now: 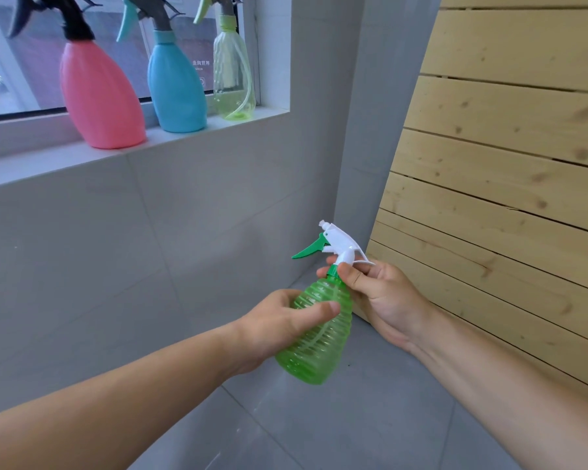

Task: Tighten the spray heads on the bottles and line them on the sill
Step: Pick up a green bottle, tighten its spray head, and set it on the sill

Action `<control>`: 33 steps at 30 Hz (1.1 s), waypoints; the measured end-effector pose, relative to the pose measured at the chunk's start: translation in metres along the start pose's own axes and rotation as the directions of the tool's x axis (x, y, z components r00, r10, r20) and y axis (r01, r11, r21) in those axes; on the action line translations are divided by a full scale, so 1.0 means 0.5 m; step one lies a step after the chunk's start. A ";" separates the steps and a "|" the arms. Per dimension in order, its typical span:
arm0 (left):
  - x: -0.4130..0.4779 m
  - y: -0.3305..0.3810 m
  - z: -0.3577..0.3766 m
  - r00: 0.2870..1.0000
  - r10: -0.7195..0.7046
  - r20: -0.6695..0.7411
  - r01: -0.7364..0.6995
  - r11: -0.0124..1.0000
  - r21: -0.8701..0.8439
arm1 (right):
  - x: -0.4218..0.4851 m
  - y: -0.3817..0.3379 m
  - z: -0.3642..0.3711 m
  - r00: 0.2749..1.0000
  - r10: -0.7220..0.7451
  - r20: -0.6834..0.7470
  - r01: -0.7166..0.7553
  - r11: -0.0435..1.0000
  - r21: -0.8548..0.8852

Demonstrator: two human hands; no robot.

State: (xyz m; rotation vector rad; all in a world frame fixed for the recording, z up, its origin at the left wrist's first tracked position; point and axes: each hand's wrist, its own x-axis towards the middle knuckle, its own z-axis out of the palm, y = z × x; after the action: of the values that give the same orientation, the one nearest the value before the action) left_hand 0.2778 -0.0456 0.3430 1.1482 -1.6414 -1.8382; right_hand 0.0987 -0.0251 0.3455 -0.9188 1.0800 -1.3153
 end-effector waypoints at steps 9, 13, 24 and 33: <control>-0.006 0.024 -0.011 0.993 0.073 -0.094 -0.063 0.992 0.108 | 0.005 -0.023 0.012 1.000 -0.018 -0.004 0.018 0.998 0.054; -0.027 0.064 -0.044 0.960 0.182 -0.212 -0.169 0.983 0.078 | -0.002 -0.046 0.052 0.994 -0.112 0.007 0.112 0.990 -0.083; -0.190 0.150 -0.237 0.804 0.331 -0.494 -0.390 0.921 -0.017 | 0.033 -0.127 0.322 0.905 -0.293 0.309 0.407 0.806 -0.429; -0.324 0.254 -0.460 0.597 0.455 -0.661 -0.371 0.887 0.276 | 0.135 -0.205 0.614 0.836 -0.359 0.416 0.532 0.717 -0.450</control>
State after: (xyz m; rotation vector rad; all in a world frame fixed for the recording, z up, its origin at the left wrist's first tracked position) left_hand 0.5260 -0.0887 0.5209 1.1802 -1.3703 -0.8297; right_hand 0.3617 -0.1207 0.5216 -1.8652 1.0398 -1.1954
